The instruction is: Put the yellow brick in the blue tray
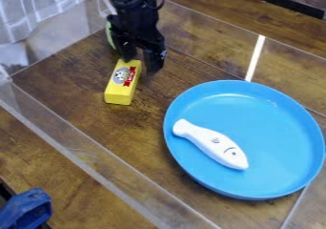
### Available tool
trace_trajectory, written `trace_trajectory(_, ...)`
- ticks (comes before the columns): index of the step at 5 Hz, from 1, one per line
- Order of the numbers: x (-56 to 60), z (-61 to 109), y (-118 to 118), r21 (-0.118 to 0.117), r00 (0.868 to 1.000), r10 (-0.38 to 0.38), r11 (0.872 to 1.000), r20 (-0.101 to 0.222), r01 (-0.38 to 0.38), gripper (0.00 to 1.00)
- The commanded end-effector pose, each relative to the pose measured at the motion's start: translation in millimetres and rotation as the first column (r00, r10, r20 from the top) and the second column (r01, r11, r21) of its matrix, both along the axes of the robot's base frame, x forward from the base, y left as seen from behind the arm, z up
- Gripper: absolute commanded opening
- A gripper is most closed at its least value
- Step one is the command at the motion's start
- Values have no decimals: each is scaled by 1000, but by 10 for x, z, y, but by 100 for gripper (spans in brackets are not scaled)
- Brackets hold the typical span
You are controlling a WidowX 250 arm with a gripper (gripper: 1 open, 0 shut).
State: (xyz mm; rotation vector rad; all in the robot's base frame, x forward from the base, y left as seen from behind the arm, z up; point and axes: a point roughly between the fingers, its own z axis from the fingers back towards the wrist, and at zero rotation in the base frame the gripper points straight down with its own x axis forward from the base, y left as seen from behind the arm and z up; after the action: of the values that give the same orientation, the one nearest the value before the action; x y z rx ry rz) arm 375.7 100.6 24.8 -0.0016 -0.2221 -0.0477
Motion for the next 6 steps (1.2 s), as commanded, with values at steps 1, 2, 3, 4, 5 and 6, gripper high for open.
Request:
trace_trajectory(1, -422, -614, 37, -49, 981, 64, 996, -185, -74, 100)
trace_trajectory(2, -470, -658, -11, -52, 974, 96, 993, -204, -109, 100)
trace_trajectory(3, -588, -682, 5, -53, 972, 67, 995, -224, -81, 100)
trace_trajectory(4, -705, -677, 20, -55, 969, 36, 997, -243, -51, 100)
trace_trajectory(5, -769, -658, 44, -60, 965, 20, 998, -261, -37, 100)
trace_trajectory(6, -830, -614, 73, -64, 959, 9, 998, -283, -28, 100)
